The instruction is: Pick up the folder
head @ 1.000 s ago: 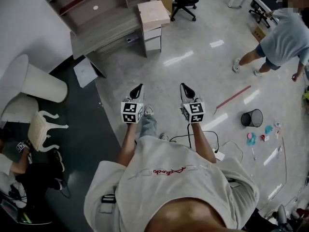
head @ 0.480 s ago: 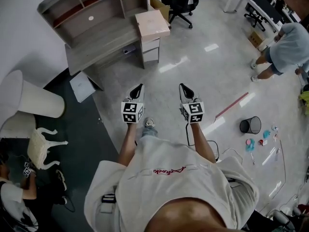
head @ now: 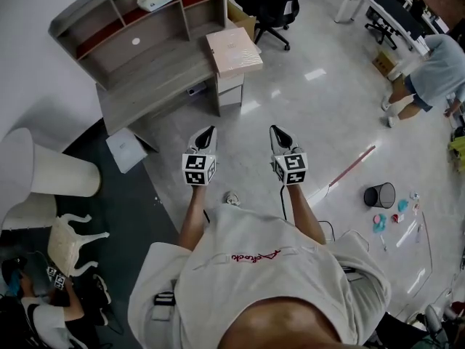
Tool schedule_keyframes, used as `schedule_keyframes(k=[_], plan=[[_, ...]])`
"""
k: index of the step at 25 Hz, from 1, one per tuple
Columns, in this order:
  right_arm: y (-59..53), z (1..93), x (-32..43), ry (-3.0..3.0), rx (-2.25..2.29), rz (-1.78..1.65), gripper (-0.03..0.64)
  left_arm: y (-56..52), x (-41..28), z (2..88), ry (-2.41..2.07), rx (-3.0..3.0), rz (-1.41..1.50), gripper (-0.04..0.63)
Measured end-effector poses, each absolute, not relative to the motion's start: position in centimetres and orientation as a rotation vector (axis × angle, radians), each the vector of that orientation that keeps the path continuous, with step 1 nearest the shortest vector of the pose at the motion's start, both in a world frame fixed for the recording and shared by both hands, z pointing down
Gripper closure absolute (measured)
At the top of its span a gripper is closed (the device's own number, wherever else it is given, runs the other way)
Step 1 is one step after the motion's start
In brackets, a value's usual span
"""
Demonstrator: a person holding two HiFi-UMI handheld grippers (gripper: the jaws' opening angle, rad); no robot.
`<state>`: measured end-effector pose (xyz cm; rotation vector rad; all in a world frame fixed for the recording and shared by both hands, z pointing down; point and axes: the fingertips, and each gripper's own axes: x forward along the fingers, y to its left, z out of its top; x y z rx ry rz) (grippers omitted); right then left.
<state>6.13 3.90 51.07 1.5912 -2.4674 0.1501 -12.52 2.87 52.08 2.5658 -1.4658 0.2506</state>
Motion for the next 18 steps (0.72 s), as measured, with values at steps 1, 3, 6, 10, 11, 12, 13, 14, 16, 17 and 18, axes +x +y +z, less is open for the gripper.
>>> schedule_keyframes(k=[1,3,6,10,11,12,13,14,16,17,18], plan=[[3.1,51.0,5.7,-2.465,1.593,0.151,0.611,2.0,-12.9,52.1,-1.464,2.565,0.250,0.597],[1.7,50.9,5.1,-2.462,1.598,0.152,0.611,0.4,-13.6,52.0,-1.458,2.567,0.250,0.597],[-0.4,51.0,4.4,-2.453,1.616,0.153,0.611,-1.9,-14.3,52.0,-1.441,2.580,0.248,0.597],[-3.1,51.1,3.7,-2.436,1.643,0.157,0.611,-4.7,-15.0,52.3,-1.413,2.593,0.256,0.597],[-3.6,51.1,3.6,-2.433,1.650,0.158,0.611,-5.3,-15.1,52.3,-1.406,2.598,0.257,0.597],[-4.1,51.1,3.5,-2.429,1.656,0.159,0.611,-5.8,-15.2,52.3,-1.400,2.603,0.257,0.597],[-4.5,51.1,3.5,-2.425,1.663,0.159,0.611,-6.3,-15.2,52.2,-1.394,2.609,0.256,0.597],[-4.9,51.1,3.5,-2.422,1.668,0.159,0.611,-6.8,-15.3,52.2,-1.389,2.614,0.256,0.597],[-5.7,51.2,3.2,-2.417,1.675,0.158,0.611,-7.8,-15.5,52.2,-1.382,2.622,0.256,0.597],[-6.0,51.3,3.1,-2.415,1.679,0.157,0.611,-8.2,-15.6,52.3,-1.379,2.625,0.256,0.597],[-6.4,51.4,3.1,-2.412,1.681,0.158,0.611,-8.6,-15.7,52.3,-1.375,2.628,0.257,0.597]])
